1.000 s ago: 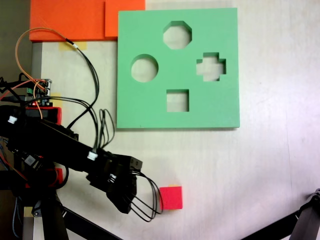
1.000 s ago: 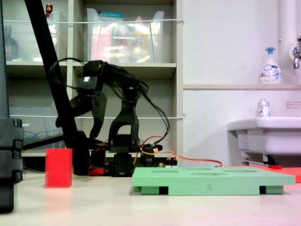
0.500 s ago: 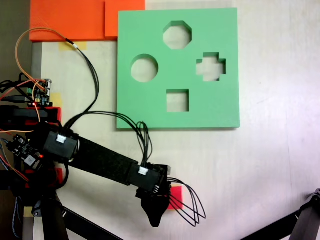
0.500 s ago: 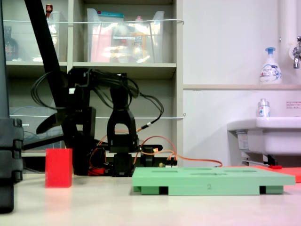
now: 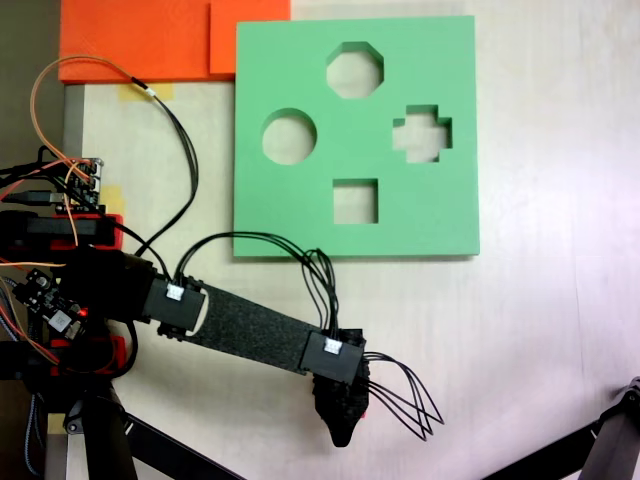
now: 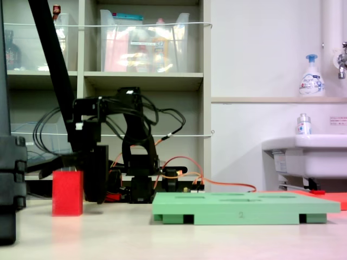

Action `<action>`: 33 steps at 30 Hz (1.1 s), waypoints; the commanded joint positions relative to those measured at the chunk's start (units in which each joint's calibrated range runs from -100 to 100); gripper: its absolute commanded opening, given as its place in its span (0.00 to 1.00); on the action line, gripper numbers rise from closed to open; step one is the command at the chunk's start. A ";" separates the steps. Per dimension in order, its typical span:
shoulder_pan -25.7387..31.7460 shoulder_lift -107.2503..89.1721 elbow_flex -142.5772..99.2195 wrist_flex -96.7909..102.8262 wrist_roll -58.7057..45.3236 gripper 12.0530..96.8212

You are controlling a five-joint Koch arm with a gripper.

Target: Put the square block into the corresponding hole

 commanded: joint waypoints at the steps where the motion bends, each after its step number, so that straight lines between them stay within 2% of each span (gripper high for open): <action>1: -0.05 0.54 3.08 -2.50 -0.49 0.90; 2: -0.05 0.82 2.98 -2.60 -0.49 0.87; 5: -0.20 0.96 2.68 -3.18 -0.63 0.66; 11: -0.34 1.10 1.39 -4.62 -0.78 0.43; 18: -0.68 1.10 -1.60 -5.29 -0.88 0.32; 22: -0.78 1.24 -1.80 -6.26 -0.83 0.31; 26: -1.07 0.96 -1.80 -7.41 -0.78 0.17; 33: -1.12 -1.28 -1.80 -9.82 -0.29 0.15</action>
